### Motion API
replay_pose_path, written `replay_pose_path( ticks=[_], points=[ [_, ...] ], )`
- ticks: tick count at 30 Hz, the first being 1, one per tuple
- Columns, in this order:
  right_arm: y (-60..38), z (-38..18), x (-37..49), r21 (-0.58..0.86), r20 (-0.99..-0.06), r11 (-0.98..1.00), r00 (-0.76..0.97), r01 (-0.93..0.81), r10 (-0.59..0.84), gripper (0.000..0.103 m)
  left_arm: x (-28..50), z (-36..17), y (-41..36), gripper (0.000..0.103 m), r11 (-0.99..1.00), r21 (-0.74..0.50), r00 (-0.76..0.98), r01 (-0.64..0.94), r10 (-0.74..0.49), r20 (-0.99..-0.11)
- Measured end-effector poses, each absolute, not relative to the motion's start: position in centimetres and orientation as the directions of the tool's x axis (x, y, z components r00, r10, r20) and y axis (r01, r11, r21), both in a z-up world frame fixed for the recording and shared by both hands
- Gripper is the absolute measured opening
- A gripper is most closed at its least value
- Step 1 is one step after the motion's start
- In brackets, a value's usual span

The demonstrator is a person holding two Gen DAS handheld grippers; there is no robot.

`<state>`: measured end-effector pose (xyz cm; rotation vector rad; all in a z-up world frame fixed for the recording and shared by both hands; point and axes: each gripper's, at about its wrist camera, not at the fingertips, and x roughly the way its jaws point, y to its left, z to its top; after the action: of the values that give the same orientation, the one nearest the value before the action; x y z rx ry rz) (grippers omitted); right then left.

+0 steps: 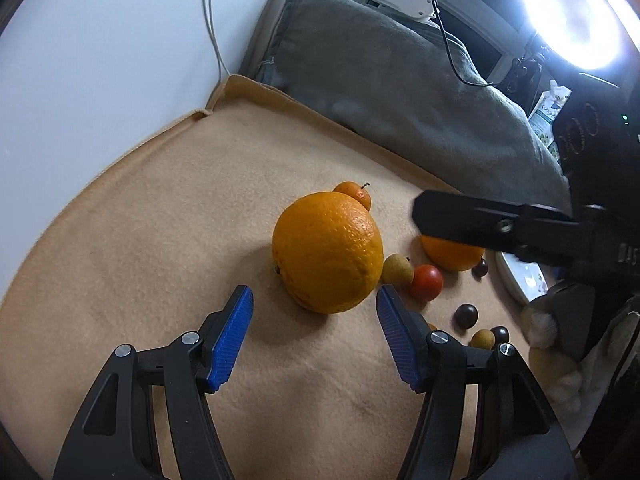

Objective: Organize fruits
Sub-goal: 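Move the right gripper toward the large orange beside the mandarin, then close the right gripper on the large orange and lift it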

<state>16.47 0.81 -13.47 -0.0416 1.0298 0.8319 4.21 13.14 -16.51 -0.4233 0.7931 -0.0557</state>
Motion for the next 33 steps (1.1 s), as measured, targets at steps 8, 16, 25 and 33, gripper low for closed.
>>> replay_pose_path(
  ticks=[8,16,25,33],
  points=[
    [2.2,-15.4,17.1,0.382,-0.776,0.671,0.174,-0.636,0.607,0.091,4.7,-17.3,12.8,0.064,0.911,-0.402,0.701,-0.094,-0.226,-0.676],
    [3.7,-16.5,17.4,0.417,-0.781,0.656,0.121,-0.629,0.612,0.081,5.0,-17.7,12.8,0.064,0.905,-0.415,0.701,-0.094,-0.236,-0.673],
    [4.8,-16.8,17.1,0.431,-0.785,0.645,0.089,-0.631,0.612,0.072,5.2,-17.6,12.6,0.064,0.904,-0.418,0.699,-0.094,-0.239,-0.674],
    [5.0,-16.4,16.9,0.424,-0.790,0.653,0.096,-0.627,0.606,0.069,5.1,-17.5,12.2,0.054,0.910,-0.408,0.696,-0.078,-0.244,-0.675]
  ],
)
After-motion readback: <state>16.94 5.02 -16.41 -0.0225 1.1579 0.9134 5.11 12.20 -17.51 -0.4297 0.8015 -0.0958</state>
